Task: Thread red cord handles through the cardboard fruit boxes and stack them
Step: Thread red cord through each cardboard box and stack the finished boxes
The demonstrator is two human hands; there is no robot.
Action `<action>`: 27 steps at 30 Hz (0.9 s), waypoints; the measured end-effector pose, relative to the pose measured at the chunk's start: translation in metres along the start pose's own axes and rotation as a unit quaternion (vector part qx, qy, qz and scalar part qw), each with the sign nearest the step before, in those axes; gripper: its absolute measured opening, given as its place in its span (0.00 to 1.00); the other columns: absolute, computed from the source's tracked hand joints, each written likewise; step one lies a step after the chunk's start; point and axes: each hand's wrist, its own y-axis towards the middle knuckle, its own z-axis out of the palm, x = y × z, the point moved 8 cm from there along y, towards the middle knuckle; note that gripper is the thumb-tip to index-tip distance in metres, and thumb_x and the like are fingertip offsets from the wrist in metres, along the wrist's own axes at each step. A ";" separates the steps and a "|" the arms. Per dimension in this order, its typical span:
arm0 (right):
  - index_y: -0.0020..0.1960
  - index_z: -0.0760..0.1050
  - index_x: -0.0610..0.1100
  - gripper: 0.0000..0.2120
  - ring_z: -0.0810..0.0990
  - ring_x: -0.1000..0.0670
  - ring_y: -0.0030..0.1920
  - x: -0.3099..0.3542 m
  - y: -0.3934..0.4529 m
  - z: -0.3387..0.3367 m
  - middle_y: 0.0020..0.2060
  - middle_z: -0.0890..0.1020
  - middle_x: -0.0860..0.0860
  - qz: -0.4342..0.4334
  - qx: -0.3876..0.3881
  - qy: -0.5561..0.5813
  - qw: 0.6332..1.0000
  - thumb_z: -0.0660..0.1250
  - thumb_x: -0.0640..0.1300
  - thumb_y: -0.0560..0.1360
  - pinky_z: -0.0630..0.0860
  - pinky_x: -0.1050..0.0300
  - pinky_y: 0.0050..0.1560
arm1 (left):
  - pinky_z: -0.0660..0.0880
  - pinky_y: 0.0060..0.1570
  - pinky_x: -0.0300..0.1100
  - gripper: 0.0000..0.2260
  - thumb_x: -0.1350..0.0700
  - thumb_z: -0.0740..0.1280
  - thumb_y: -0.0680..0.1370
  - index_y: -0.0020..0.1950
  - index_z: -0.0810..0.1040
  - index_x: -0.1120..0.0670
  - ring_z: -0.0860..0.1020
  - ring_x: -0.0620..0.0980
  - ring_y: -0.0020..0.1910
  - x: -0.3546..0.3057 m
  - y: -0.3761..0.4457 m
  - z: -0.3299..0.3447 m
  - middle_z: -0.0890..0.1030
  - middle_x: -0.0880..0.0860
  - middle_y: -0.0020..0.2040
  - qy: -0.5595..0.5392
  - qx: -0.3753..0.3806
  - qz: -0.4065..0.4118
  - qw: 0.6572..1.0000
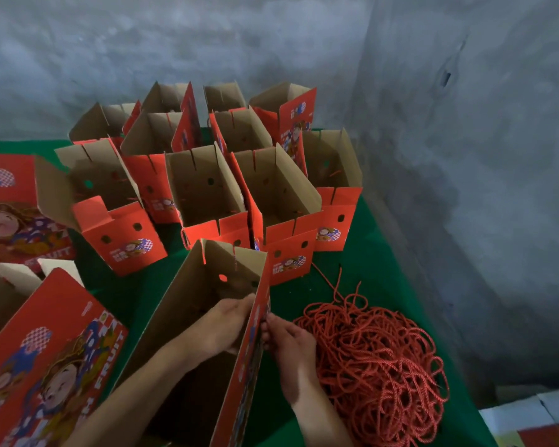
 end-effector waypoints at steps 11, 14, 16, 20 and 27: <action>0.50 0.83 0.33 0.12 0.80 0.50 0.37 0.002 0.000 0.003 0.36 0.84 0.45 -0.056 -0.052 -0.012 0.997 0.70 0.43 0.81 0.79 0.59 0.41 | 0.81 0.45 0.37 0.11 0.58 0.63 0.84 0.50 0.85 0.58 0.86 0.48 0.47 0.016 0.018 -0.008 0.86 0.55 0.47 0.067 -0.016 0.002 0.998; 0.49 0.84 0.34 0.12 0.81 0.50 0.38 0.000 0.000 0.004 0.37 0.84 0.45 -0.053 -0.033 -0.005 0.998 0.70 0.44 0.81 0.79 0.58 0.42 | 0.82 0.48 0.40 0.08 0.57 0.66 0.82 0.49 0.85 0.57 0.86 0.49 0.47 0.017 0.020 -0.008 0.87 0.53 0.45 0.058 -0.023 0.016 0.998; 0.49 0.84 0.33 0.13 0.81 0.50 0.38 -0.003 0.001 0.007 0.37 0.84 0.45 -0.034 -0.018 0.005 0.999 0.70 0.44 0.81 0.79 0.58 0.43 | 0.81 0.47 0.39 0.07 0.57 0.67 0.82 0.50 0.84 0.56 0.86 0.49 0.47 0.016 0.019 -0.010 0.87 0.53 0.45 0.045 -0.036 0.028 0.998; 0.51 0.83 0.30 0.14 0.80 0.50 0.37 -0.007 0.005 0.008 0.37 0.82 0.44 0.013 0.003 0.022 1.000 0.70 0.43 0.81 0.78 0.57 0.43 | 0.80 0.42 0.34 0.07 0.58 0.67 0.82 0.48 0.84 0.53 0.86 0.47 0.45 0.014 0.015 -0.008 0.86 0.53 0.44 0.048 -0.049 0.037 0.997; 0.52 0.81 0.28 0.15 0.79 0.48 0.39 -0.012 0.009 0.007 0.38 0.82 0.43 -0.002 -0.023 0.031 0.999 0.69 0.43 0.81 0.77 0.55 0.45 | 0.81 0.52 0.39 0.09 0.58 0.64 0.83 0.62 0.80 0.53 0.85 0.48 0.52 0.016 0.011 -0.002 0.85 0.53 0.53 0.032 -0.031 0.042 0.998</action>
